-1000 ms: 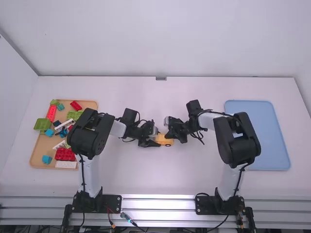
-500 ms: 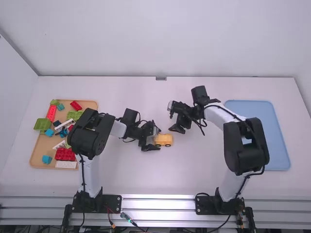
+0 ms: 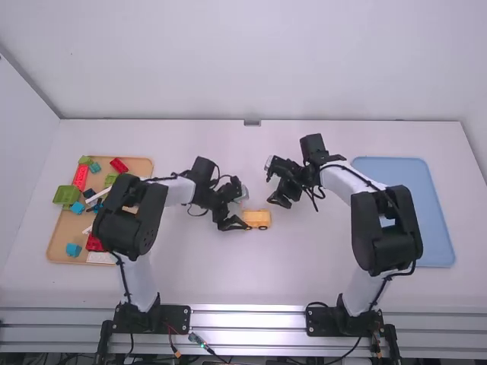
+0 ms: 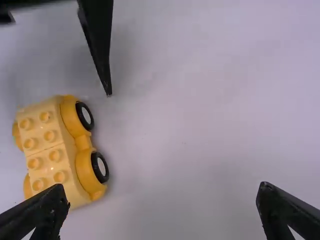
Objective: Assemble lego blocks to make yellow taxi
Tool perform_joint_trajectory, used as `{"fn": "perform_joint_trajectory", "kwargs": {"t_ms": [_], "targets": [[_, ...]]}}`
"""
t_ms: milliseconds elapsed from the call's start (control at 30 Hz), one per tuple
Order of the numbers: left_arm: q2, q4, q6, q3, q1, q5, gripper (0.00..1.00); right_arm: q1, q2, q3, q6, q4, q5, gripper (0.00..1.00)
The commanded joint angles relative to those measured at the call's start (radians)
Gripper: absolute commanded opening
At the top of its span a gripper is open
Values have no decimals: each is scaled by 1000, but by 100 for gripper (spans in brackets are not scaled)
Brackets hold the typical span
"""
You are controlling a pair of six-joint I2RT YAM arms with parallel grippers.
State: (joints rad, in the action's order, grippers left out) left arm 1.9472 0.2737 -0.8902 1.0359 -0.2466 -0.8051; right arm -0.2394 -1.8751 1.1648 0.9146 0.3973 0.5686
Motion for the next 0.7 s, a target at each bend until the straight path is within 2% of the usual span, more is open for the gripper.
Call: {"fn": "perform_joint_trajectory", "kwargs": {"t_ms": [0, 67, 233, 267, 367, 500, 533, 667], "targets": [[-67, 98, 20, 100, 37, 114, 99, -1, 26, 13, -9, 1, 6, 99], [-76, 263, 76, 222, 72, 207, 99, -1, 26, 13, -10, 0, 6, 99], [-76, 432, 235, 411, 118, 438, 99, -1, 26, 13, -10, -8, 6, 99], [-76, 436, 248, 422, 121, 457, 99, -1, 26, 13, -10, -8, 6, 99], [-76, 430, 412, 513, 148, 717, 99, -1, 26, 13, -10, -6, 5, 99], [-76, 399, 526, 554, 158, 960, 99, -2, 26, 13, -10, -7, -37, 99], [-76, 396, 592, 568, 165, 1080, 99, -3, 26, 13, -10, -7, -71, 99], [-76, 406, 668, 572, 172, 1246, 99, 1, 26, 13, -10, -7, -128, 99]]}}
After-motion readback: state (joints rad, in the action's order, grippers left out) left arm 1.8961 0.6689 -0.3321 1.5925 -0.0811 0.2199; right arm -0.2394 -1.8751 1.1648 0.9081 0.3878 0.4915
